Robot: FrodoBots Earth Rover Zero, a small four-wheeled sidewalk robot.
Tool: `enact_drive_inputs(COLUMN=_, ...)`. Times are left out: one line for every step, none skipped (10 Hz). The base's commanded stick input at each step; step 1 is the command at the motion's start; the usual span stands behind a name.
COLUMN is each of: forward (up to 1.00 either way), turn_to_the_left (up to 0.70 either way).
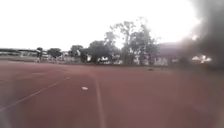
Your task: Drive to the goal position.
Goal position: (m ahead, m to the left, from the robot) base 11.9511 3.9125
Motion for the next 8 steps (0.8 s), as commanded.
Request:
enact_drive_inputs(forward=0.69, turn_to_the_left=0.00)
enact_drive_inputs(forward=0.69, turn_to_the_left=0.00)
enact_drive_inputs(forward=0.69, turn_to_the_left=0.00)
enact_drive_inputs(forward=0.69, turn_to_the_left=0.00)
enact_drive_inputs(forward=0.69, turn_to_the_left=0.00)
enact_drive_inputs(forward=0.69, turn_to_the_left=0.00)
enact_drive_inputs(forward=0.69, turn_to_the_left=0.00)
enact_drive_inputs(forward=0.69, turn_to_the_left=0.00)
